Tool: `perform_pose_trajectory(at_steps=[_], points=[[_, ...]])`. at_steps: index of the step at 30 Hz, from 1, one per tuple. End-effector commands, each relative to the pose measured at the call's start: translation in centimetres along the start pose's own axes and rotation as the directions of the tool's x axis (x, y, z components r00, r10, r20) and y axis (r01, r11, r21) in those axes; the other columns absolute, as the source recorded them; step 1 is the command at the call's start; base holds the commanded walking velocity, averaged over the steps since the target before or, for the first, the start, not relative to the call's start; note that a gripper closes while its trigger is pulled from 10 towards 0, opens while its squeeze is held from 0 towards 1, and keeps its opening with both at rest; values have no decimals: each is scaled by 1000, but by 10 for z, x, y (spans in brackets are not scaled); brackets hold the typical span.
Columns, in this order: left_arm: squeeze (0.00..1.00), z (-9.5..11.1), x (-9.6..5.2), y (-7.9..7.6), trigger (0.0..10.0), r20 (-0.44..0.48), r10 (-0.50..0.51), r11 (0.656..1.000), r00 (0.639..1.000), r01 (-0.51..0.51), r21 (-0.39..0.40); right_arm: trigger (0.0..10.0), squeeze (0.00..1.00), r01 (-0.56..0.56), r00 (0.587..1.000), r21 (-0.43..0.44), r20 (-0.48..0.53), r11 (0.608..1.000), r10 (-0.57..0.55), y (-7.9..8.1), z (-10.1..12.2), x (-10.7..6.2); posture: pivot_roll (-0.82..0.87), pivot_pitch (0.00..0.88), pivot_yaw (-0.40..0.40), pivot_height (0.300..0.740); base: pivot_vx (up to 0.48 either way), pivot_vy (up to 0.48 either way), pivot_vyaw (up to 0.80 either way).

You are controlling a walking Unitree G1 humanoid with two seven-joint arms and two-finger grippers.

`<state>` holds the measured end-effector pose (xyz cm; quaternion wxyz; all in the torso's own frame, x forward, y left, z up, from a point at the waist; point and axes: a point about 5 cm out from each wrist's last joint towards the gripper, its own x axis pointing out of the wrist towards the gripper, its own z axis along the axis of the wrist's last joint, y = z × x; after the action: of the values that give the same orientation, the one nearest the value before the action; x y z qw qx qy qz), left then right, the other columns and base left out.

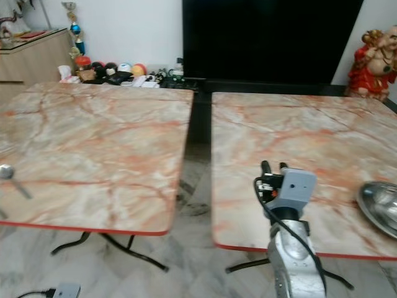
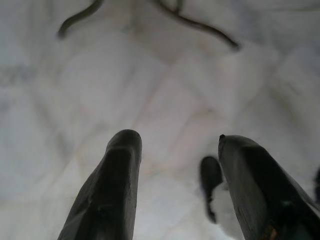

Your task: Setting the table

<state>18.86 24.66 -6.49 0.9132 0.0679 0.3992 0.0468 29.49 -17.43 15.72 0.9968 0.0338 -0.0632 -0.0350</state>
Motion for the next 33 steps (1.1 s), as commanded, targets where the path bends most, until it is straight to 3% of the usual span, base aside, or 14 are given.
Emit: perform_pose_trajectory(at_steps=[1,4,33], points=[[0,-18,-5,1,10000,-60,8,1000,998,-9,-14,10000,0,-41,999,3,21,999,41,11,6,1,9,70,-32,740,0,480,800],[0,-20,-6,2,10000,-66,13,1000,998,-15,-24,10000,0,-39,999,32,9,999,39,12,4,2,11,77,-35,740,0,480,171],[0,-23,-7,3,10000,-69,20,999,997,-23,-38,10000,0,-48,999,31,10,998,47,17,6,5,17,99,-34,740,0,480,0]])
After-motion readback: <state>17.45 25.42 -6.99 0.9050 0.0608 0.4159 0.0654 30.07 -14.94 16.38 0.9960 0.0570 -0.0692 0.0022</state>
